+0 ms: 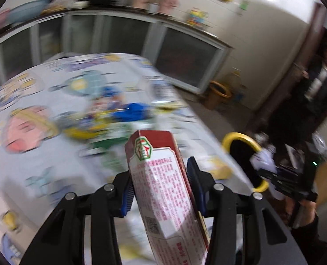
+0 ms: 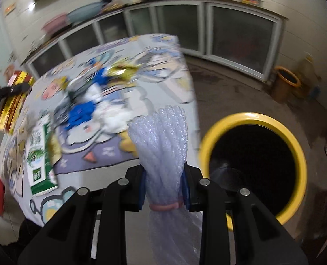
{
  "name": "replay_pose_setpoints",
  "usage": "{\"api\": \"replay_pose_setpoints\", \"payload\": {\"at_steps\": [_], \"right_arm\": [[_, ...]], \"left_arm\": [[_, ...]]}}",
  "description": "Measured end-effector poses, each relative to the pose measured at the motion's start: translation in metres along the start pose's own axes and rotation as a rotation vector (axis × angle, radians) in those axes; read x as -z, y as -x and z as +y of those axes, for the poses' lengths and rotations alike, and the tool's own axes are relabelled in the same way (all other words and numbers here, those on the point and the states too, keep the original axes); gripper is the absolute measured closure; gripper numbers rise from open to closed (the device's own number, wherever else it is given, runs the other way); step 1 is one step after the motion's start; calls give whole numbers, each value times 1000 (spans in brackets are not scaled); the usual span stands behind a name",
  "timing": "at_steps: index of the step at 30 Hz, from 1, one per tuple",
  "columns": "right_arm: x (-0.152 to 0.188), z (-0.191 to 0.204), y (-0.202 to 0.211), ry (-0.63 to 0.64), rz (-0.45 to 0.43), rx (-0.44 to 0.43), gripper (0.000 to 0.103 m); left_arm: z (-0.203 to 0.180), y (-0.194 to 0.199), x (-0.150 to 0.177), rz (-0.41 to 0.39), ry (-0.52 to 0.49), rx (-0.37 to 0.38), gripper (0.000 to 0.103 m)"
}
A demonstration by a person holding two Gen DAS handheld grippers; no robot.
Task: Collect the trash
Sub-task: 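Carry the box and mesh net over the yellow bin and open both tools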
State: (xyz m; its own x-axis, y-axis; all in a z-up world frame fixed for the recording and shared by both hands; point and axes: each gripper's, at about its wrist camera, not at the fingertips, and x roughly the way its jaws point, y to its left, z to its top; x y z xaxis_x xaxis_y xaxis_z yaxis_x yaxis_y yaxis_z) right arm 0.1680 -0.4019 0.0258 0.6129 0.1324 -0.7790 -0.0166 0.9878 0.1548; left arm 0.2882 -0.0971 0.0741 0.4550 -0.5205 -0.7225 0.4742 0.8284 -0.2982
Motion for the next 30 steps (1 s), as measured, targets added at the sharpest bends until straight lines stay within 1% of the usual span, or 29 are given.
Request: {"api": "replay_pose_setpoints", "payload": {"at_steps": [1, 3, 6, 8, 10, 14, 16, 19, 23, 30], "right_arm": [[0, -10, 3, -23, -6, 7, 77], [2, -36, 11, -69, -24, 42, 77], [4, -66, 19, -121, -37, 66, 77], [4, -84, 24, -147, -49, 85, 77], [5, -105, 27, -195, -59, 90, 77], [5, -139, 20, -271, -61, 99, 77], [7, -153, 14, -305, -54, 99, 77], [9, -171, 5, -348, -46, 109, 77], [14, -196, -8, -437, -35, 98, 76], [26, -223, -20, -499, -20, 124, 76]], "left_arm": [[-24, -13, -6, 15, -41, 33, 61], [-60, -33, -14, 33, -99, 70, 61], [-109, -61, -25, 53, -158, 140, 61], [-139, -81, -30, 62, -182, 170, 61], [-166, -98, -36, 66, -202, 192, 61], [-204, -134, -40, 90, -226, 185, 61], [-218, -150, -40, 104, -230, 184, 61], [-231, -173, -40, 127, -227, 163, 61], [-244, -203, -41, 155, -211, 166, 60], [-265, -244, -35, 188, -207, 180, 59]]}}
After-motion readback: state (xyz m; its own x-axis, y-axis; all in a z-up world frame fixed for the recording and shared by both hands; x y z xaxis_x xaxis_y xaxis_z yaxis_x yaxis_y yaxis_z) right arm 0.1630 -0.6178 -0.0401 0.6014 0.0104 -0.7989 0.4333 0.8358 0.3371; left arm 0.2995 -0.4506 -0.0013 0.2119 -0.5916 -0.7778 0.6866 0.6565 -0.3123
